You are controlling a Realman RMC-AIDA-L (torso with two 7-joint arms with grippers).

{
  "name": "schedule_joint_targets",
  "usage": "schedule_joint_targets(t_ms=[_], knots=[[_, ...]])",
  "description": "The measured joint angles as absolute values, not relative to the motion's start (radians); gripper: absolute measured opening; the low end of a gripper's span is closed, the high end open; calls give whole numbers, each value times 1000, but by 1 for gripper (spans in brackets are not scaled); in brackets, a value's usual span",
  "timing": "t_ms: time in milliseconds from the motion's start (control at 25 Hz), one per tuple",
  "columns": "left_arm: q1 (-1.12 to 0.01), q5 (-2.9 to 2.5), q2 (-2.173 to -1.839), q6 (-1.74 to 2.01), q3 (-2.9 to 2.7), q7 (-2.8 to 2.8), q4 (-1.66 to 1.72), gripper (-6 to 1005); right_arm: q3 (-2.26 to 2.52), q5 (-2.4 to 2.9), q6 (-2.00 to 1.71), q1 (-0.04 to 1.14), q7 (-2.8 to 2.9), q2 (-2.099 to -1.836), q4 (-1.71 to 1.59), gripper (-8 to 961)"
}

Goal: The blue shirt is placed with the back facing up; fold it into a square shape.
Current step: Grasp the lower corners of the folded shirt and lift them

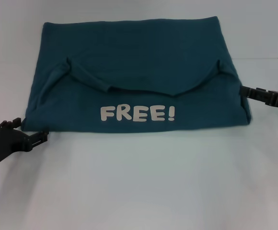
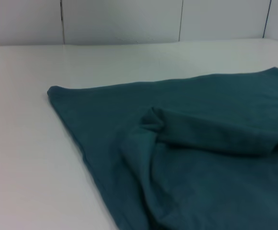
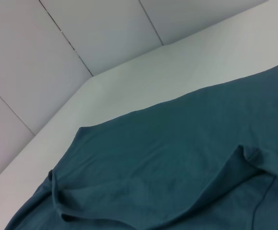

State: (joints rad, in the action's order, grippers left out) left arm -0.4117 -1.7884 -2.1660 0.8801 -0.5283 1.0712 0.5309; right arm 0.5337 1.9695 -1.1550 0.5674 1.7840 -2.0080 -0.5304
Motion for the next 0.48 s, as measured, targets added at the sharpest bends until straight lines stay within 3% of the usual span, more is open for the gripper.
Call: schedule_joint_targets(t_ms=[480], knots=[[-432, -1787, -2165, 860, -553, 1070, 526, 902, 534, 1971, -1143, 566, 1784, -2009, -529, 758]])
